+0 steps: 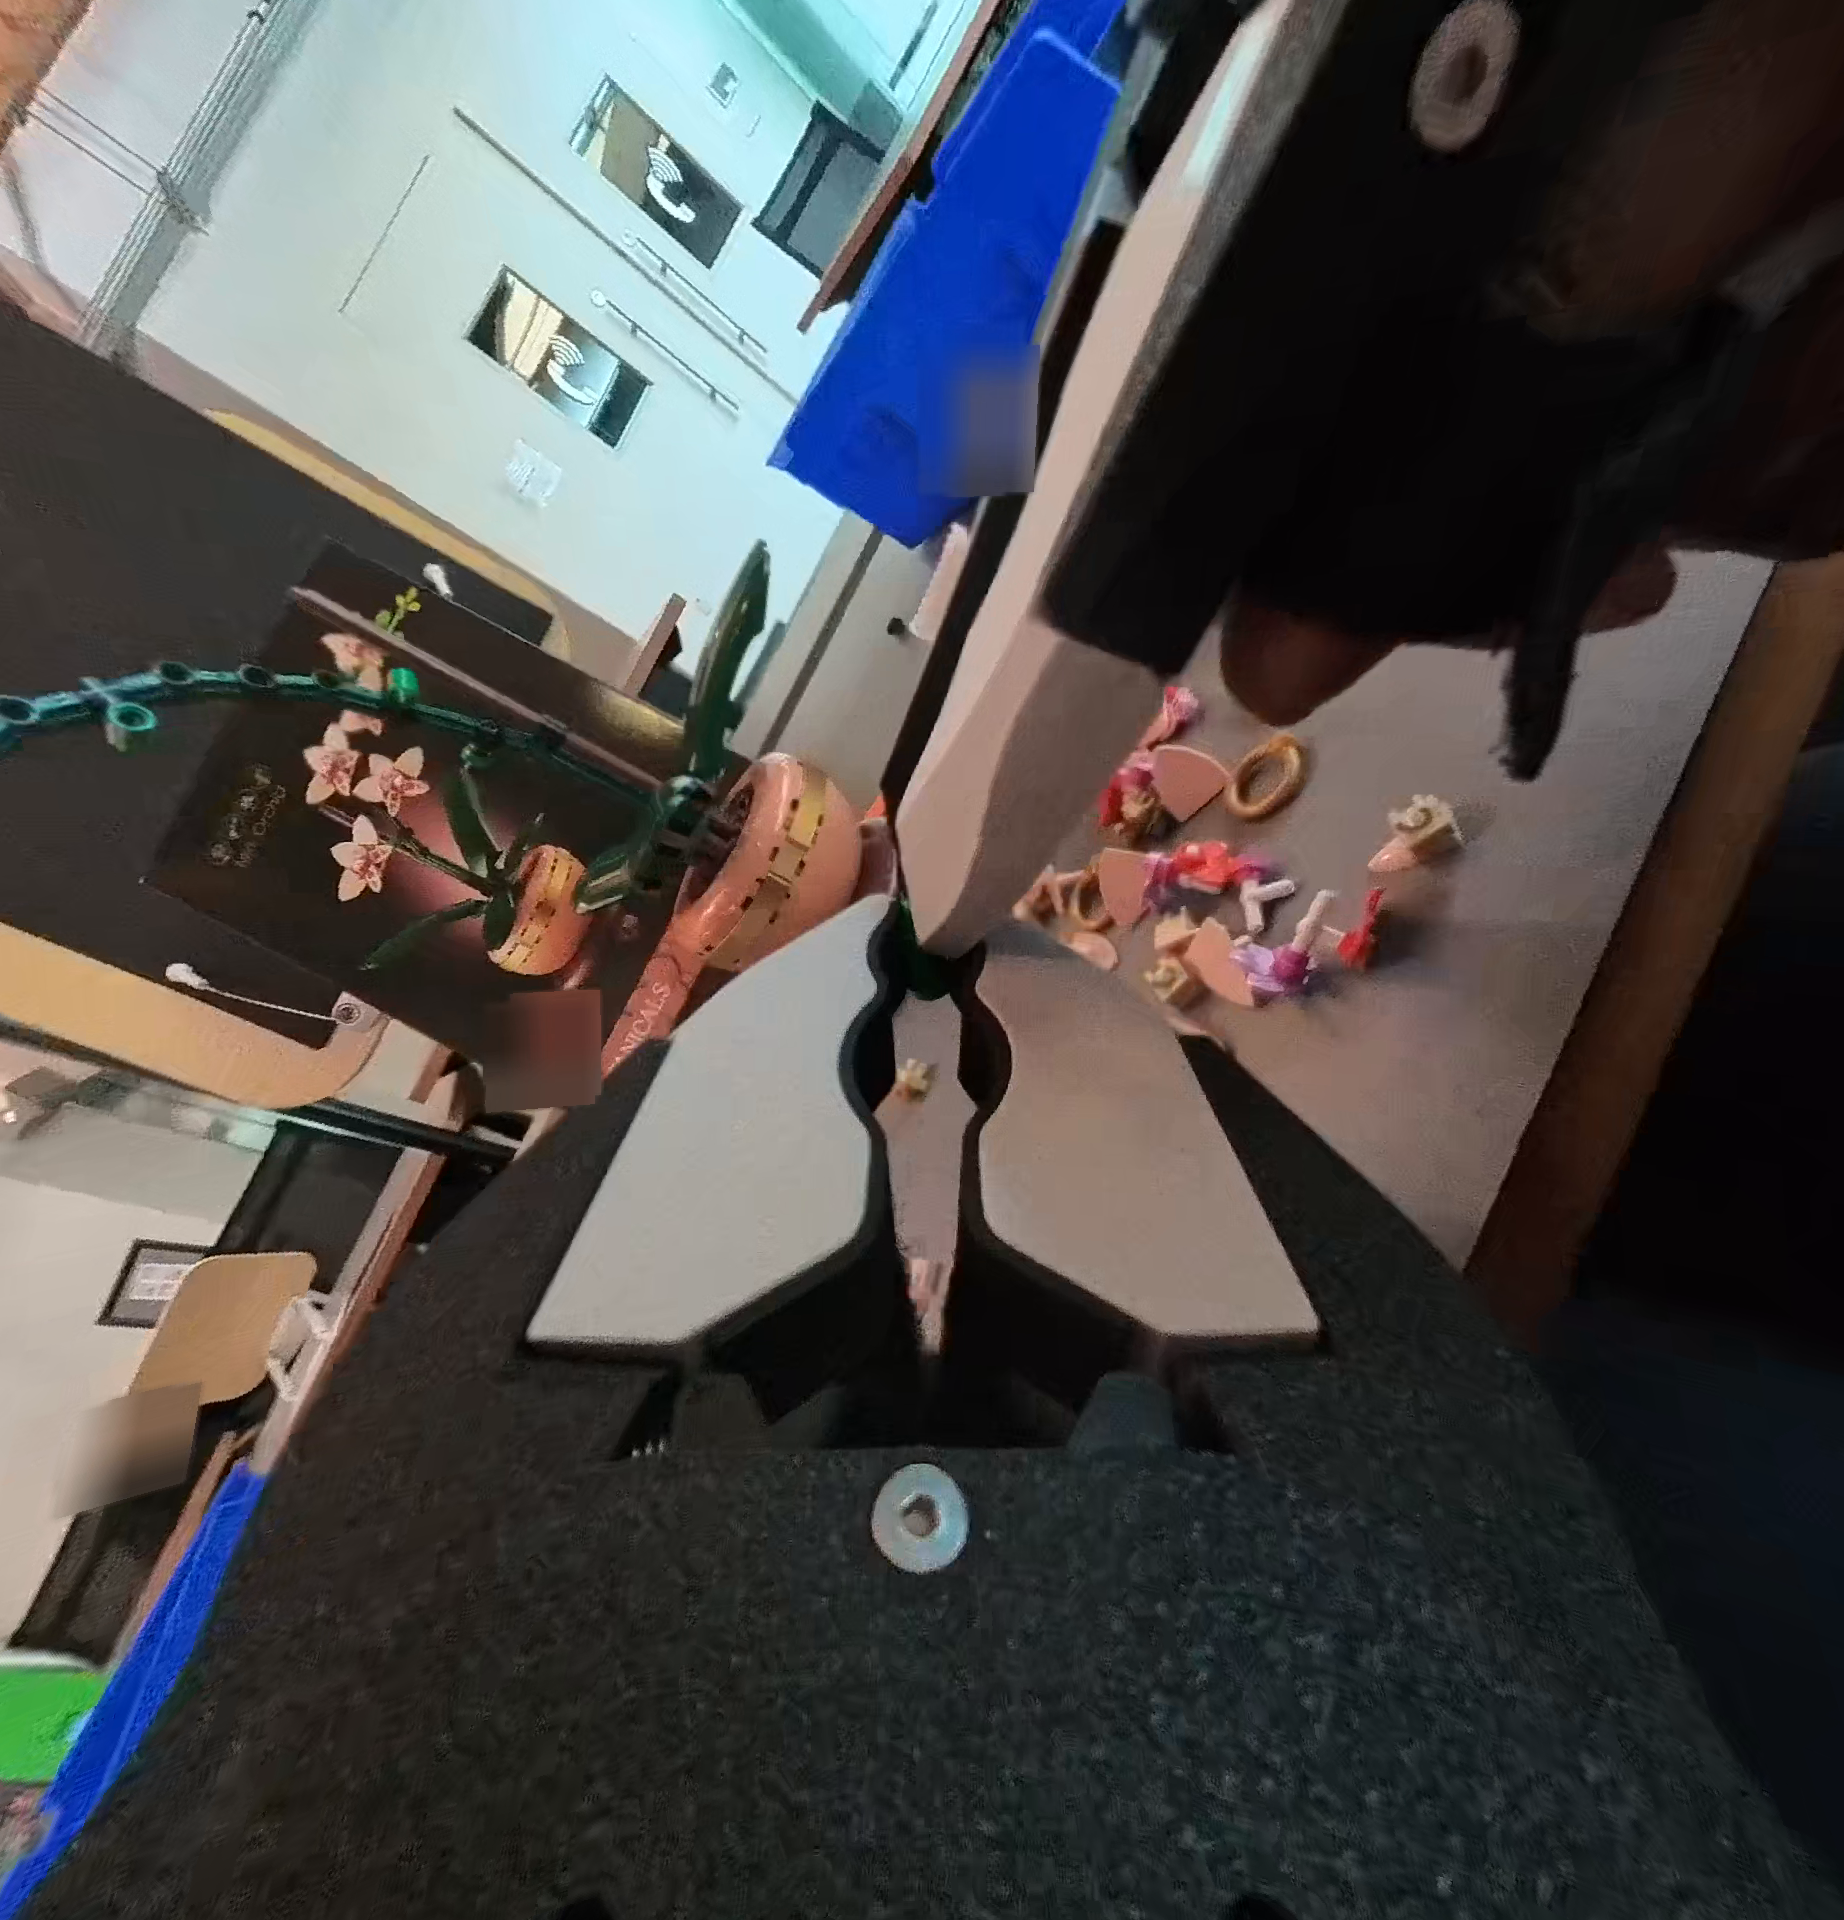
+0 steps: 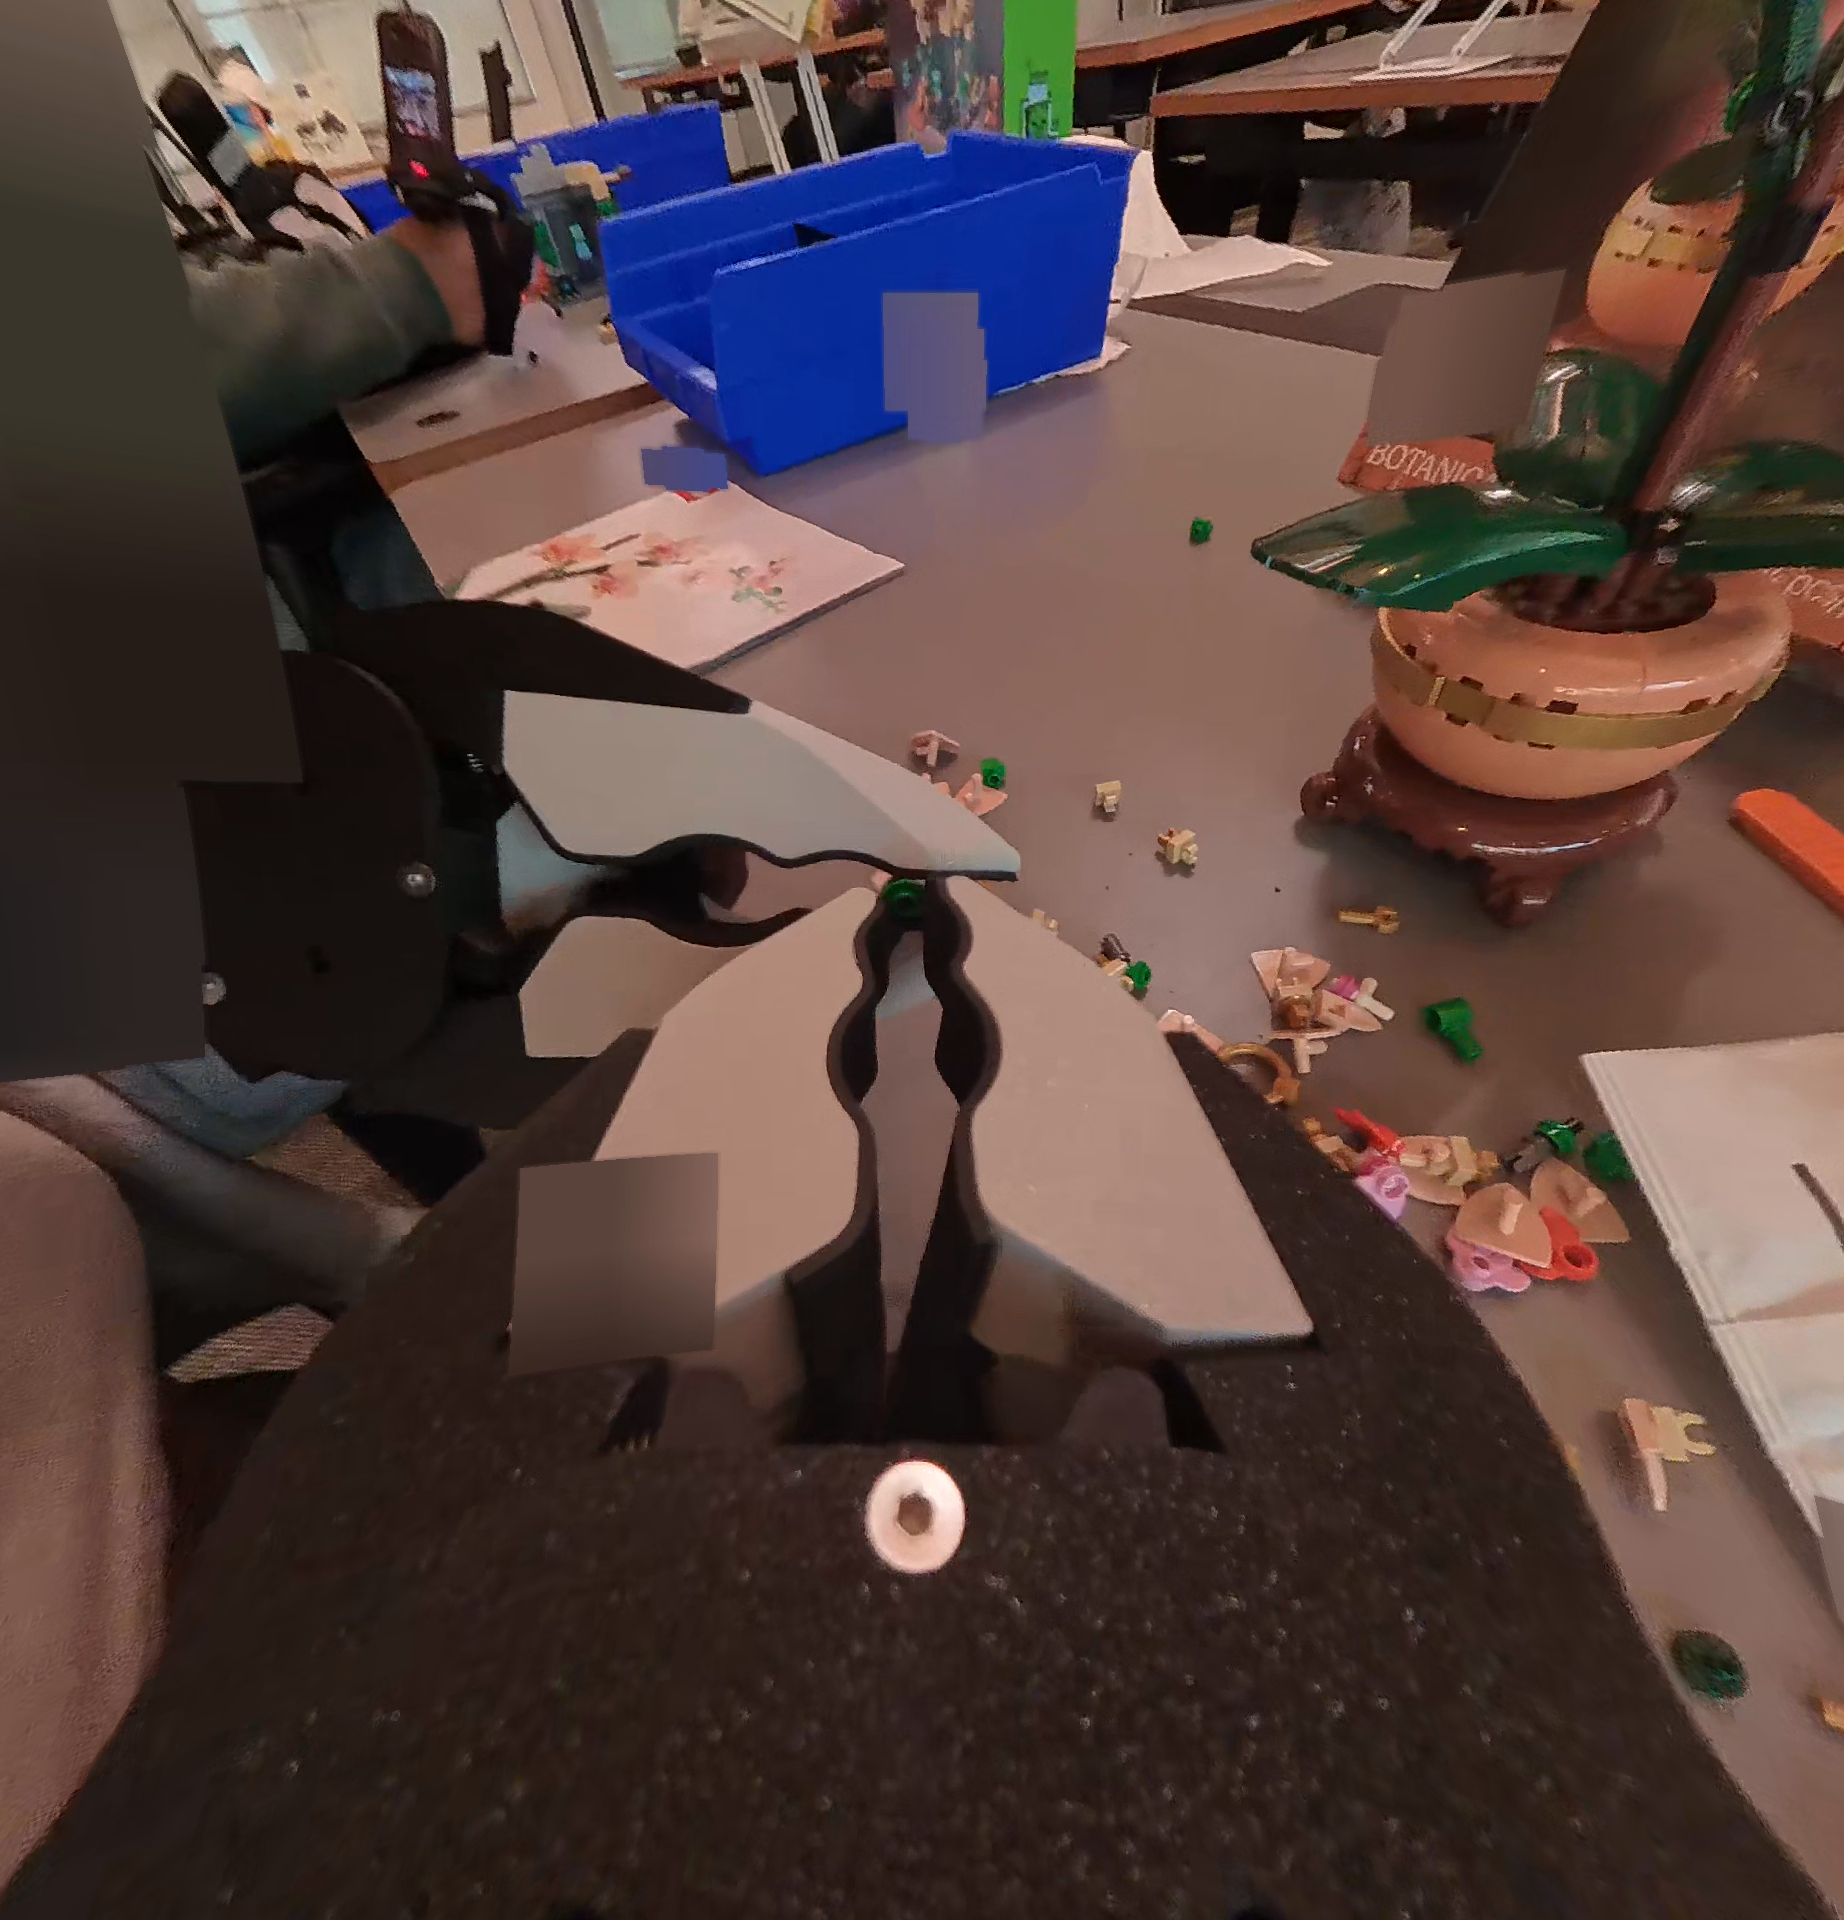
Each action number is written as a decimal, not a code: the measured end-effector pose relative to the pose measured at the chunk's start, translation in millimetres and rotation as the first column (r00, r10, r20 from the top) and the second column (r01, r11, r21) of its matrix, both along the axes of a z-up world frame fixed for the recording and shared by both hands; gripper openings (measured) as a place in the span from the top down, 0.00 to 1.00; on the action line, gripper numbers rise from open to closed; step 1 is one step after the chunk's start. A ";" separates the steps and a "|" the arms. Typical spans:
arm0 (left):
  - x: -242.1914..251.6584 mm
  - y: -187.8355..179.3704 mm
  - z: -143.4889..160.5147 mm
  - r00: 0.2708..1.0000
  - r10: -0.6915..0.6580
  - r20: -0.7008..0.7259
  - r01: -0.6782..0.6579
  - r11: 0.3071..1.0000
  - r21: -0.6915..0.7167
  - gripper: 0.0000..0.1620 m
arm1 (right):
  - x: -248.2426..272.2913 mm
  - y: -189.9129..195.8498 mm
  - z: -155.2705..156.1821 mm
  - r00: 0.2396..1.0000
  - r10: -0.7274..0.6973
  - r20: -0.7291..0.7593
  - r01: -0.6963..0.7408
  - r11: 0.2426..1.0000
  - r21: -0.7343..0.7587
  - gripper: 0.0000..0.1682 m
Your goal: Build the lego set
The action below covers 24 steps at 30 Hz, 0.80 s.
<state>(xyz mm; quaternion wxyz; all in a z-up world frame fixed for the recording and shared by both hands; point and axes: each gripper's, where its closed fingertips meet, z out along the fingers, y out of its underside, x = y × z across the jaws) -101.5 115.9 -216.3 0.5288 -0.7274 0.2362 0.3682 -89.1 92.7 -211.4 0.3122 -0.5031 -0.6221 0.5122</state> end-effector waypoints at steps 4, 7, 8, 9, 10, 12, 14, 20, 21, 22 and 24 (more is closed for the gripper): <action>-1.4 0.2 -5.9 0.993 0.065 0.096 -0.063 0.998 -0.028 0.96 | -1.2 2.7 -1.3 0.991 -0.058 -0.122 0.087 0.966 0.244 0.97; -0.7 0.3 -10.0 0.974 0.113 0.195 -0.103 0.993 -0.058 0.96 | -1.5 5.5 1.4 0.973 -0.109 -0.205 0.185 0.897 0.402 0.99; 2.6 0.6 -11.7 0.967 0.098 0.235 -0.083 0.994 -0.073 0.96 | -0.7 6.0 2.4 0.967 -0.116 -0.229 0.211 0.867 0.453 1.00; 15.3 1.3 -16.0 0.952 0.042 0.305 -0.014 0.995 -0.095 0.97 | -0.3 14.2 6.2 0.950 -0.165 -0.263 0.281 0.818 0.503 1.00; 34.3 1.8 -20.1 0.918 -0.019 0.396 0.063 0.993 -0.097 0.97 | 0.8 29.6 10.7 0.934 -0.201 -0.295 0.343 0.735 0.585 1.00; 33.8 -1.1 -25.2 0.938 0.013 0.346 0.023 0.995 -0.101 0.97 | 1.8 43.6 14.5 0.944 -0.186 -0.271 0.311 0.770 0.556 1.00; 17.4 -3.0 -21.2 0.919 0.026 0.394 -0.003 0.998 -0.060 0.97 | 5.7 39.0 13.2 0.974 -0.118 -0.192 0.183 0.910 0.371 1.00; 22.6 -5.3 6.6 0.774 -0.139 0.618 0.109 0.990 0.086 0.97 | 13.2 7.9 12.8 0.991 0.134 -0.029 -0.135 0.991 -0.026 0.92; 21.9 -5.4 8.1 0.782 -0.137 0.609 0.106 0.991 0.086 0.97 | 14.1 3.9 15.1 0.986 0.168 -0.023 -0.169 0.984 -0.063 0.93; 21.4 -5.4 8.2 0.799 -0.133 0.587 0.107 0.991 0.080 0.97 | 15.0 0.8 14.7 0.981 0.194 -0.004 -0.194 0.977 -0.087 0.93; 19.8 -5.5 6.9 0.845 -0.120 0.522 0.100 0.993 0.066 0.97 | 15.7 -2.2 11.7 0.974 0.221 0.041 -0.215 0.969 -0.124 0.93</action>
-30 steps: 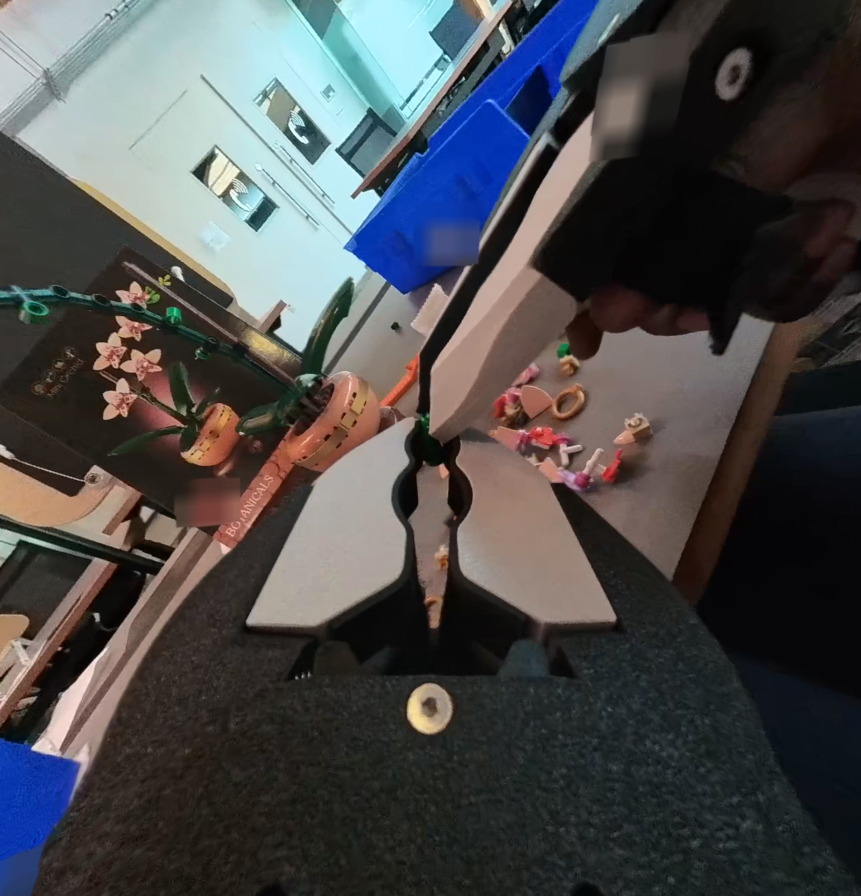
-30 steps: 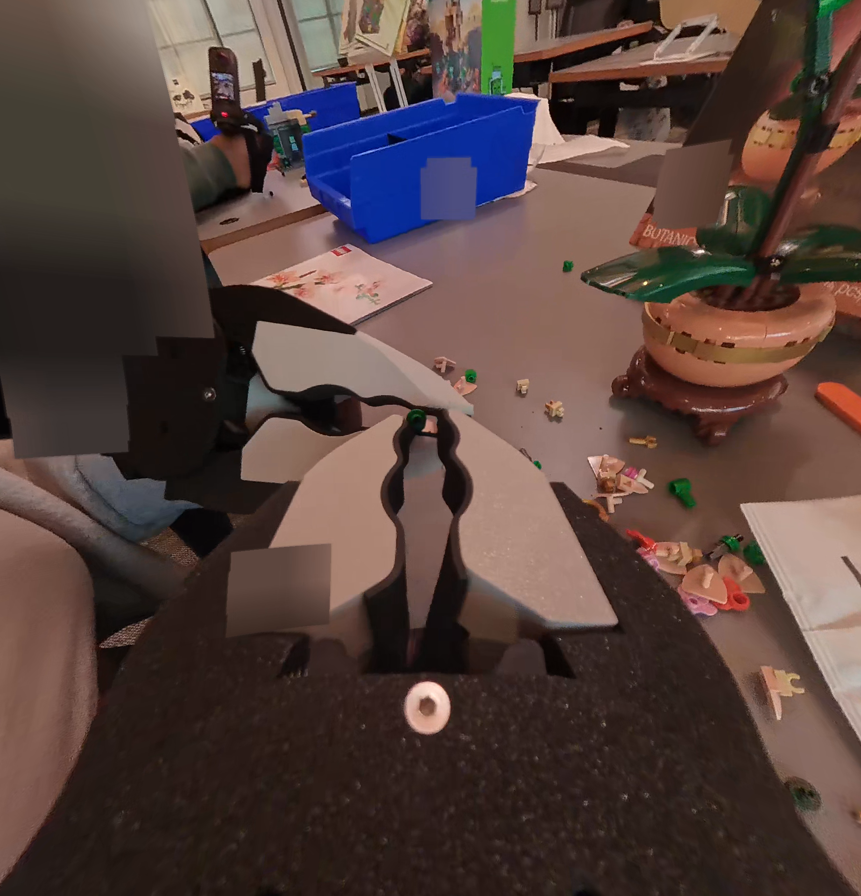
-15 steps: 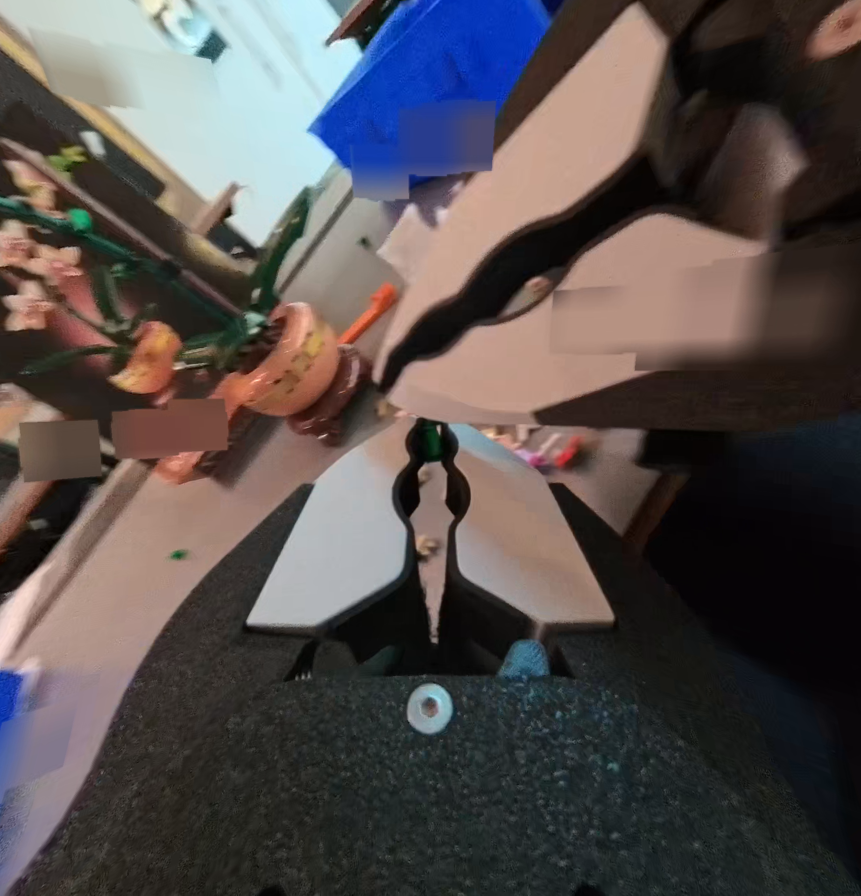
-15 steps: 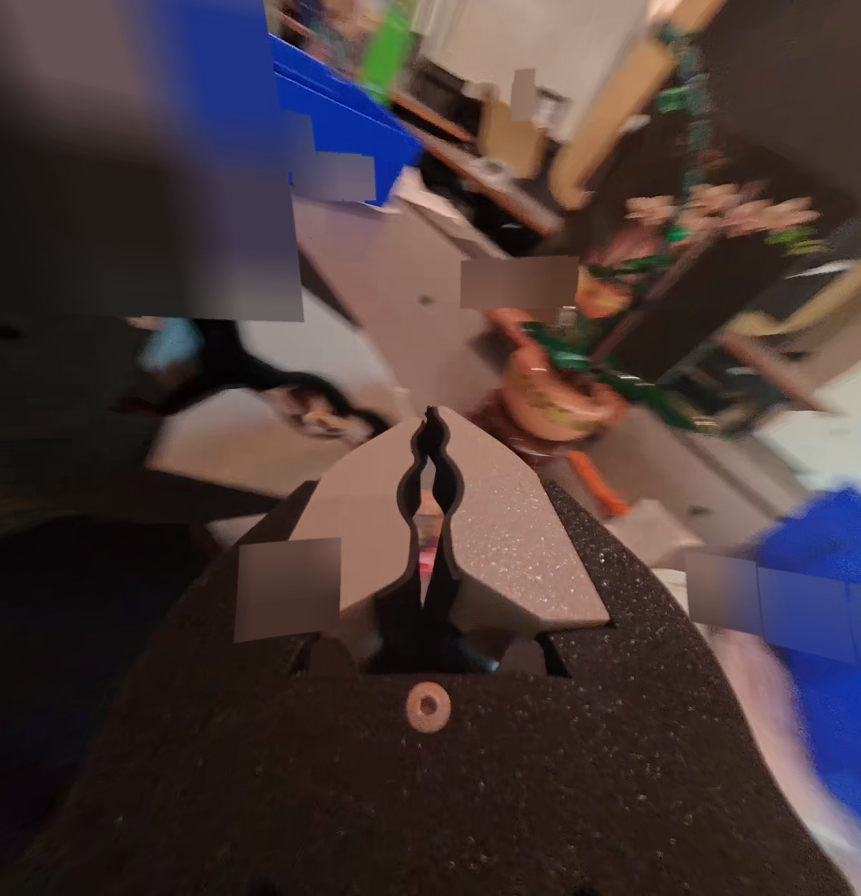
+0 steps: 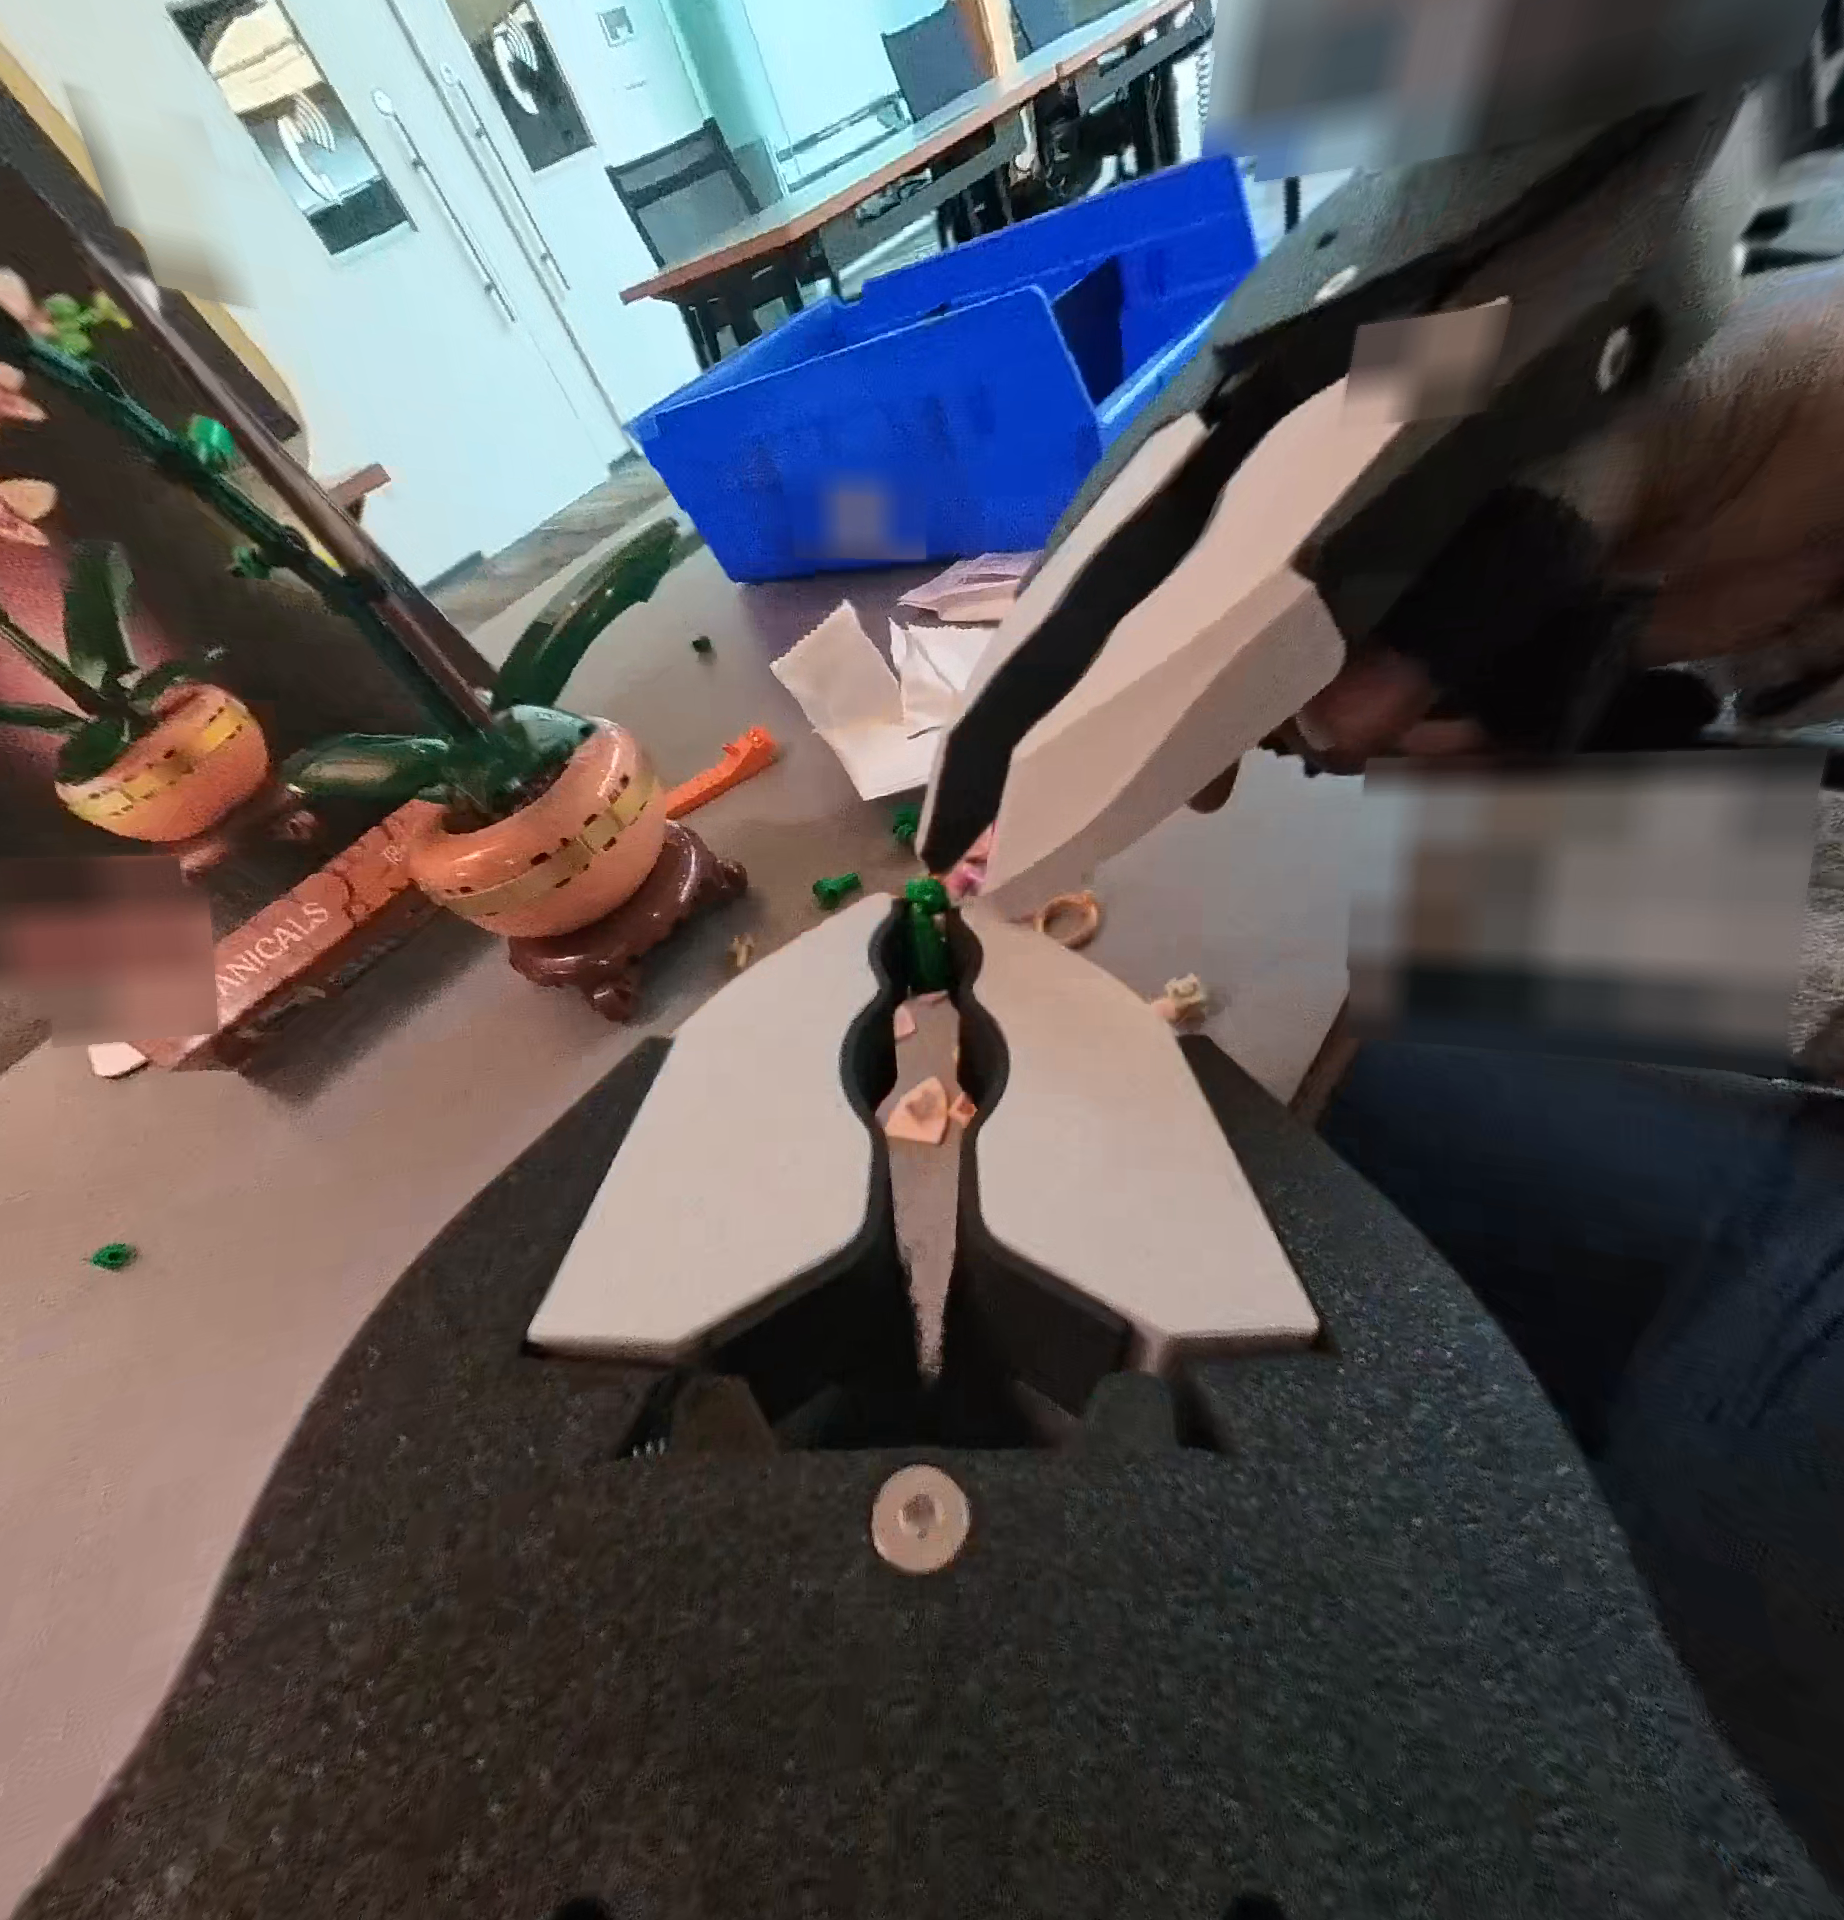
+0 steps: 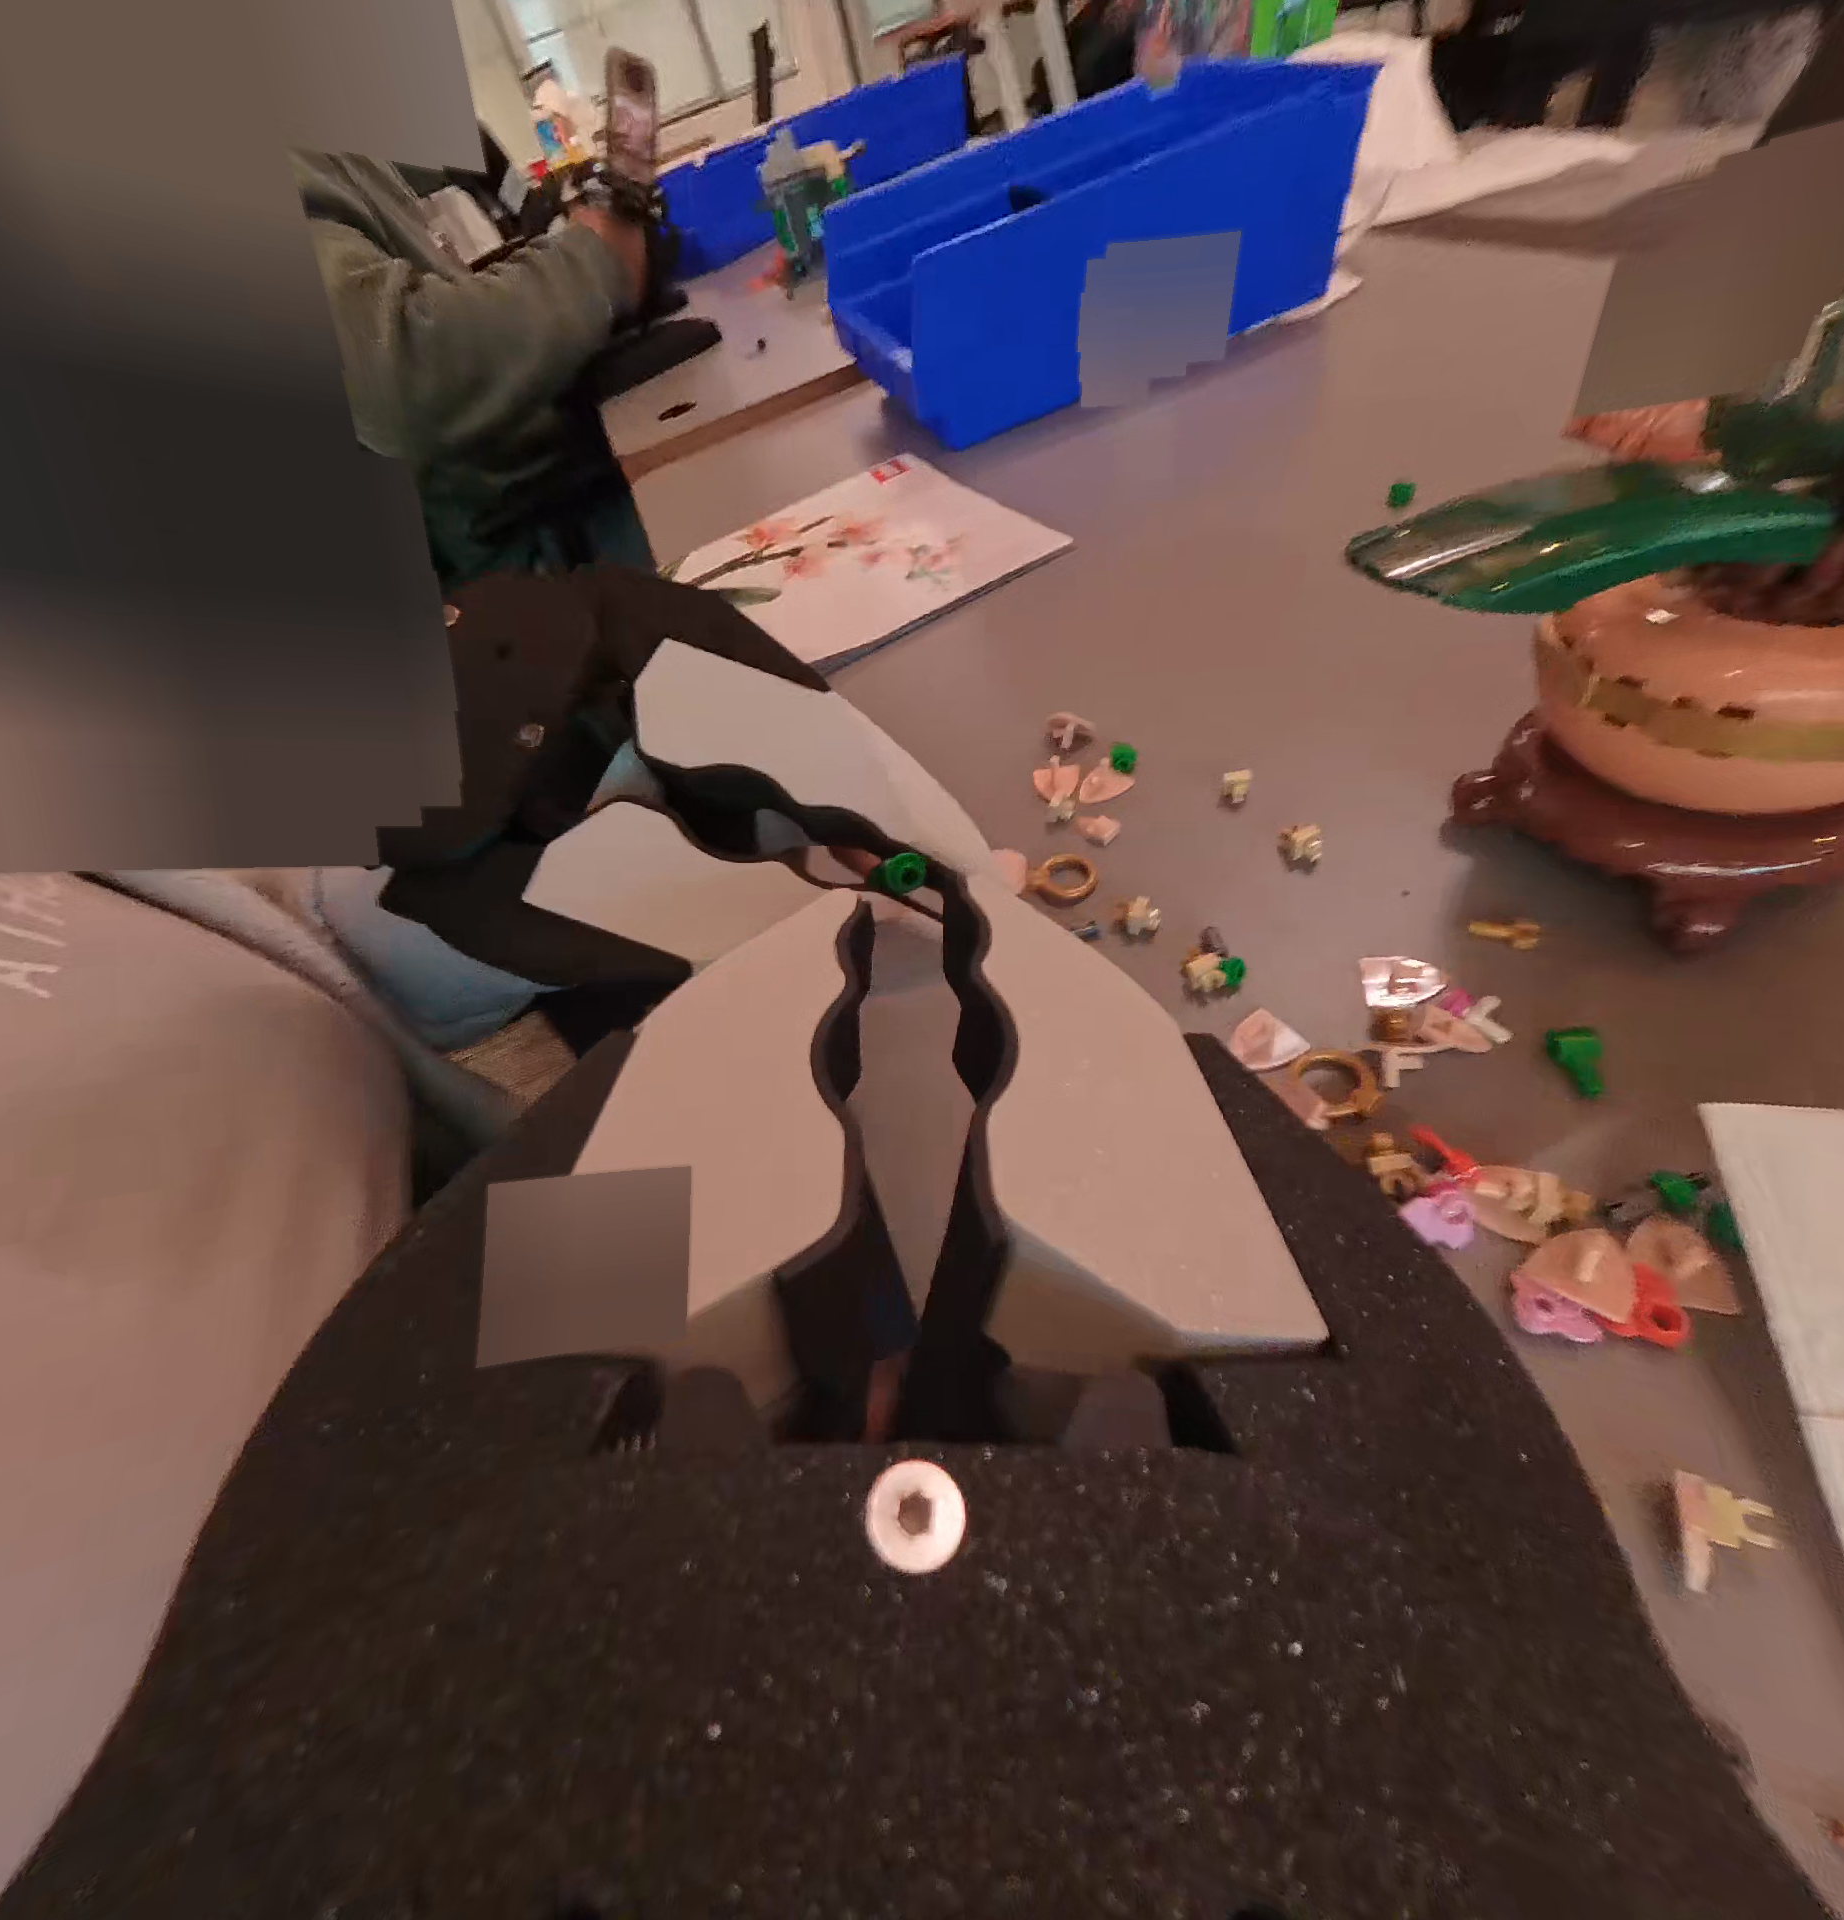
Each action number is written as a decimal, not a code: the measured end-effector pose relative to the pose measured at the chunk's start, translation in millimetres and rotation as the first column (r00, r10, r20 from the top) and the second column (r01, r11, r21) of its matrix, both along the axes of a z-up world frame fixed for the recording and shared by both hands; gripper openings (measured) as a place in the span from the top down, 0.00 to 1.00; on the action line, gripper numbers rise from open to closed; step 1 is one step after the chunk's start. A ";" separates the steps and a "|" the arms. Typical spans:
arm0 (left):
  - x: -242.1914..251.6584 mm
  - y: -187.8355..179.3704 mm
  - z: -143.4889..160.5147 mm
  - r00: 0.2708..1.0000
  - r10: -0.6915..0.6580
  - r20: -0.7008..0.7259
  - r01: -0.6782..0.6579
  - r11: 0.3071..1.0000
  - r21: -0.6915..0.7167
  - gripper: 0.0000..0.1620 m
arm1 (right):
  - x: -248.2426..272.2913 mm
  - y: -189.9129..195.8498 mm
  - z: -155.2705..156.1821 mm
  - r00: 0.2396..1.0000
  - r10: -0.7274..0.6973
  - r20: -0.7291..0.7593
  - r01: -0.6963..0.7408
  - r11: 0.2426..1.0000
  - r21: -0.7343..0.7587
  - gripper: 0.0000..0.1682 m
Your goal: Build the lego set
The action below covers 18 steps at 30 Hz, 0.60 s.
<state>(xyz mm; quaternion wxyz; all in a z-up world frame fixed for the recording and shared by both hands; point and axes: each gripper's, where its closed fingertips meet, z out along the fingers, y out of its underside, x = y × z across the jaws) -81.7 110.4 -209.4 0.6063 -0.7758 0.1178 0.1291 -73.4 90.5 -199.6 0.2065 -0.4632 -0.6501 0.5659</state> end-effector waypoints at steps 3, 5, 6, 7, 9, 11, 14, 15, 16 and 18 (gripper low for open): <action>1.7 0.0 -1.7 0.995 -0.006 -0.099 0.006 1.000 0.001 0.97 | 1.5 -4.2 -3.9 0.997 0.035 0.068 -0.029 0.996 -0.090 0.90; 2.0 0.1 -1.8 0.978 -0.001 -0.210 0.002 1.000 0.004 0.97 | 2.3 -6.3 -6.1 0.992 0.059 0.111 -0.036 0.980 -0.196 0.90; 1.8 0.1 -2.3 0.965 0.007 -0.264 -0.007 1.000 0.003 0.97 | 1.8 -6.1 -6.6 0.990 0.064 0.129 -0.029 0.966 -0.259 0.90; 2.1 0.1 -3.1 0.951 0.012 -0.308 -0.011 1.000 0.003 0.97 | 1.8 -5.6 -7.5 0.988 0.071 0.138 -0.027 0.954 -0.300 0.91; 2.5 0.1 -4.7 0.928 0.014 -0.372 -0.014 1.000 0.003 0.96 | 2.3 -5.2 -9.2 0.986 0.076 0.149 -0.019 0.937 -0.348 0.91; 1.9 0.2 -7.9 0.906 0.021 -0.423 -0.027 1.000 -0.008 0.96 | 2.2 -5.4 -12.8 0.985 0.063 0.162 -0.005 0.940 -0.340 0.91; -1.1 1.5 -10.1 0.846 0.066 -0.529 -0.083 0.996 -0.009 0.95 | -0.5 -5.1 -17.3 0.988 0.008 0.156 0.033 0.966 -0.256 0.92; -2.0 2.2 -9.8 0.825 0.085 -0.559 -0.105 0.995 -0.003 0.94 | -1.0 -6.2 -18.1 0.990 -0.006 0.139 0.036 0.976 -0.213 0.96; -3.5 2.9 -9.2 0.809 0.104 -0.579 -0.125 0.992 0.004 0.94 | -2.1 -6.3 -18.7 0.993 -0.029 0.114 0.047 0.986 -0.160 0.97; -6.5 4.1 -7.6 0.818 0.137 -0.559 -0.150 0.988 0.023 0.94 | -3.4 -5.1 -17.1 0.997 -0.062 0.037 0.064 0.997 -0.049 0.97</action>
